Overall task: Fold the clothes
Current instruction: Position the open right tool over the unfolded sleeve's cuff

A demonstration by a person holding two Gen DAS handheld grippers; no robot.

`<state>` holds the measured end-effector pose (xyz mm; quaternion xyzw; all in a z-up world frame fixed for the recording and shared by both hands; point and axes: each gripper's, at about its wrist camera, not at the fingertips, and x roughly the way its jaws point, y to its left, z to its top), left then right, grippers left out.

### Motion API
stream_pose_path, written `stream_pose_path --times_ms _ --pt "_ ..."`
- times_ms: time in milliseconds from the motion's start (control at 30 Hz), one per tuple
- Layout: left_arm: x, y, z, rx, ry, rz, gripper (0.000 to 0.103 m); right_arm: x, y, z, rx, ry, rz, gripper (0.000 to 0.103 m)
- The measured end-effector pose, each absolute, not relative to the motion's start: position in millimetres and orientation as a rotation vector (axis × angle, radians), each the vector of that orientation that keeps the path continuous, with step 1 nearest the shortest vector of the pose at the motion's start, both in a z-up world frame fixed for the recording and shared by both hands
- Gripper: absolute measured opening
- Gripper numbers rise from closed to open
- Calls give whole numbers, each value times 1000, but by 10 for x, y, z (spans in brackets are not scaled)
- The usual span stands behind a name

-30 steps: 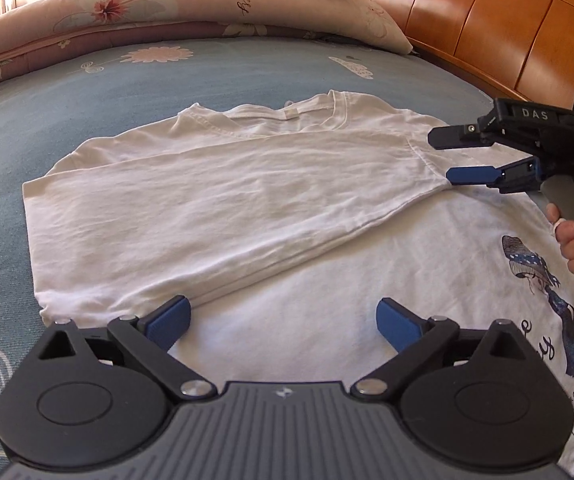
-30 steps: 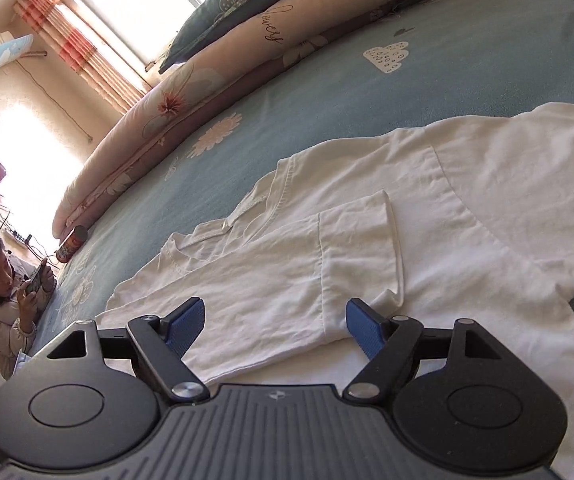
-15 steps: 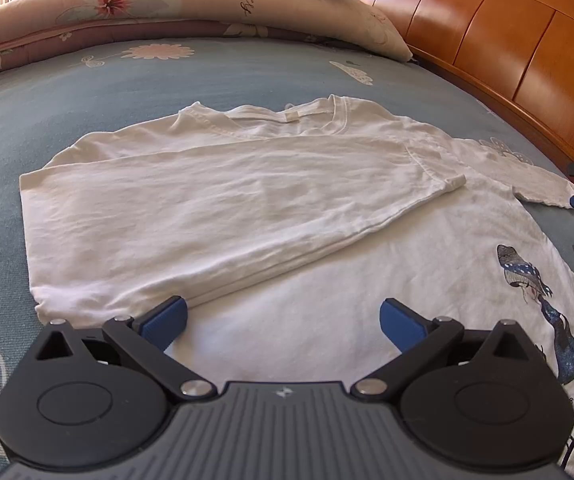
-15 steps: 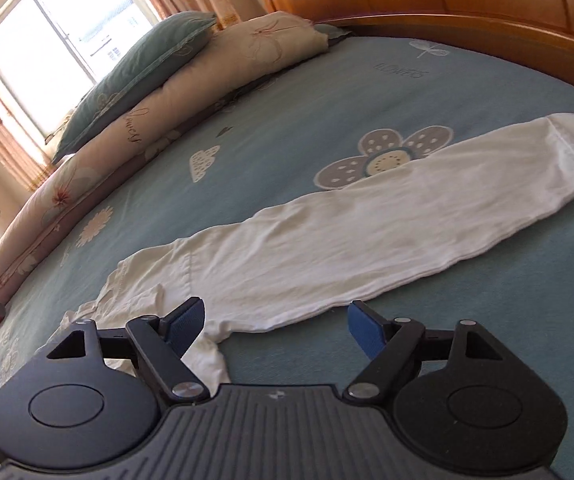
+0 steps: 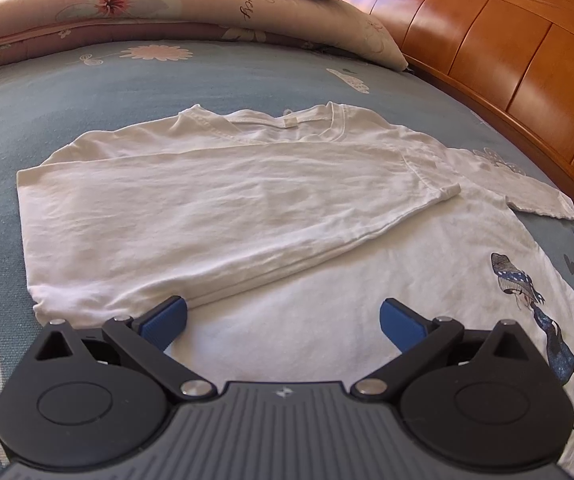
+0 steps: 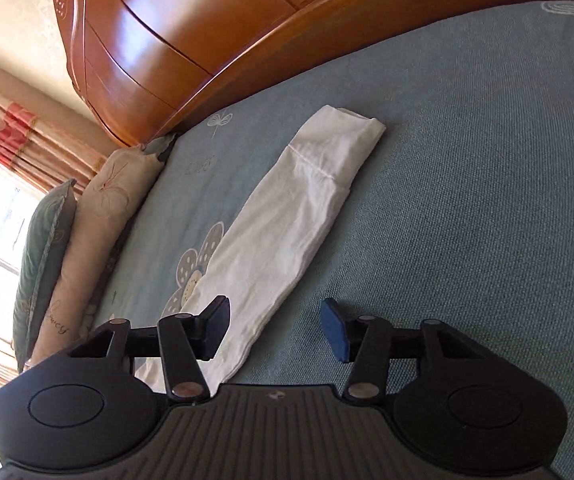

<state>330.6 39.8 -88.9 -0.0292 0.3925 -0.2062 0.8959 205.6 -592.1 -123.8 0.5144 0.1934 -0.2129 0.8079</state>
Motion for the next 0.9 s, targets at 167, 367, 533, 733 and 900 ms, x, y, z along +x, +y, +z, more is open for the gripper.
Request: stream_pose_path --times_ms 167,367,533,733,900 --pt "3302 411 -897 -68 804 -433 102 2174 -6111 -1339 1164 350 -468 54" --pt "3297 397 -906 -58 797 -431 102 2342 -6215 -1354 1134 316 -495 54" --pt "3291 397 -909 -44 793 -434 102 2478 -6246 -1370 1064 272 -498 54" --pt "3291 387 -917 -31 787 -435 102 2550 -6371 -1421 1063 184 -496 54" --pt "3282 364 -921 -13 781 -432 102 2687 -6409 -1392 997 247 -536 42"
